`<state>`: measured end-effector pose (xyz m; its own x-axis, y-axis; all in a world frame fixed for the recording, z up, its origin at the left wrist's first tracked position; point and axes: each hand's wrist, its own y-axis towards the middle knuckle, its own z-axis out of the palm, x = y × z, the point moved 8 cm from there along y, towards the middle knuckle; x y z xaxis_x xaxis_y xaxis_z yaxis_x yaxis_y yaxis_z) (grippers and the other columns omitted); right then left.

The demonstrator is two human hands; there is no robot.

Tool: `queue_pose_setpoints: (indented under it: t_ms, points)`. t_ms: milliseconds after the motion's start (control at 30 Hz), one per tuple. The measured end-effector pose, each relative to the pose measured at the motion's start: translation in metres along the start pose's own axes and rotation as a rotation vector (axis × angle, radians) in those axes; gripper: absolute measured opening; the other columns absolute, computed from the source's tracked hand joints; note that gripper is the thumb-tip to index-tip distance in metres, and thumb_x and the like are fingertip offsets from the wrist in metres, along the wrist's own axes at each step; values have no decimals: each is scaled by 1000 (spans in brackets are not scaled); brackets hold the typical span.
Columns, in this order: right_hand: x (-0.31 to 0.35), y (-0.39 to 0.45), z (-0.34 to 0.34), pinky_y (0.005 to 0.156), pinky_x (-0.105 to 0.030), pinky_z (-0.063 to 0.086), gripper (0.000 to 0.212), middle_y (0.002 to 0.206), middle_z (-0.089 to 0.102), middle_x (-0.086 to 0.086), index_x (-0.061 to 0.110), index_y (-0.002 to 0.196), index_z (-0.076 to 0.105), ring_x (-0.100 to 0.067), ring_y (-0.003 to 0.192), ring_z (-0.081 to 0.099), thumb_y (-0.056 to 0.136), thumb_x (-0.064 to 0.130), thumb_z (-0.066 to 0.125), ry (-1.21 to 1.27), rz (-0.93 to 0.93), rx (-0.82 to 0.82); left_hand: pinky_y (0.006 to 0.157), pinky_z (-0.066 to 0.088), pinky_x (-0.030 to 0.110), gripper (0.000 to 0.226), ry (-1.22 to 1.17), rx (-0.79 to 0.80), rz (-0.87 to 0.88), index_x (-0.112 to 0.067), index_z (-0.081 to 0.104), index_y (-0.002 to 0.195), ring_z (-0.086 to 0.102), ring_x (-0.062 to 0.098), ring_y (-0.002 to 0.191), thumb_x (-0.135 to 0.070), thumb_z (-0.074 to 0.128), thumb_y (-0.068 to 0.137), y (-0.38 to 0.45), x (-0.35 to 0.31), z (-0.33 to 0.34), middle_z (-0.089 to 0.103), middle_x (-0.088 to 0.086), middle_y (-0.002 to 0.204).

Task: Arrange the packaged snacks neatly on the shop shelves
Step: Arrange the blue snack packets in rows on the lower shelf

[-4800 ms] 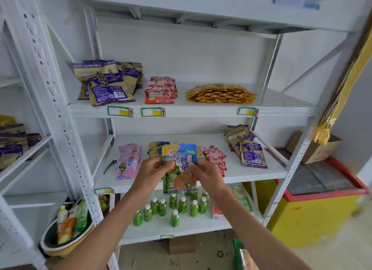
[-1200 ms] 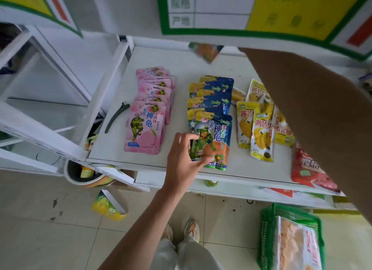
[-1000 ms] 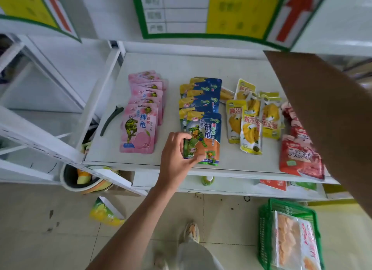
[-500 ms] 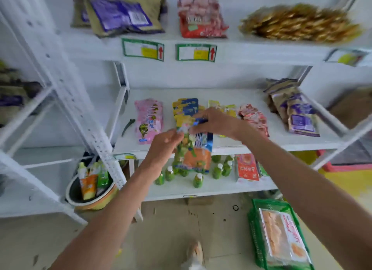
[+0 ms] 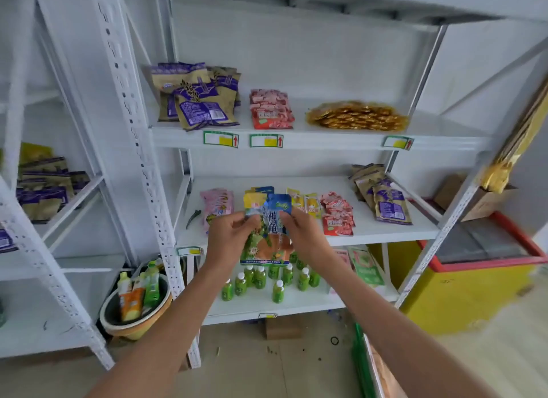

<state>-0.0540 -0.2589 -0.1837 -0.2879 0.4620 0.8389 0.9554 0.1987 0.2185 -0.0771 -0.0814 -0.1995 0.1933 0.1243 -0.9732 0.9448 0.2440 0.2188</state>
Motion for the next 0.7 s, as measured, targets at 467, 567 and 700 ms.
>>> queue_pose_setpoints:
  t_ms: [467,567,700]
  points:
    - [-14,-30,-76,49,-27,53,33,93,61,-34,-1,106,59,-48,81,71,112,29,46,265,0,77,88,52,30,9,-34,174,-70,-35,78,100,72,-6,85,-40,72,95,-23,-39,56,79,-17,95]
    - [-14,-34,-83,49,-29,54,27,99,65,-36,7,108,62,-50,80,71,112,28,46,259,-28,84,94,56,35,12,-31,209,-111,-24,79,96,75,3,81,-34,72,96,-24,-34,72,81,-3,91]
    - [-17,-40,-89,49,-26,54,24,94,77,-14,9,114,62,-22,74,75,110,31,53,237,-35,108,98,59,42,31,-147,139,-164,-14,81,96,76,19,86,-41,81,82,-24,-37,80,81,6,93]
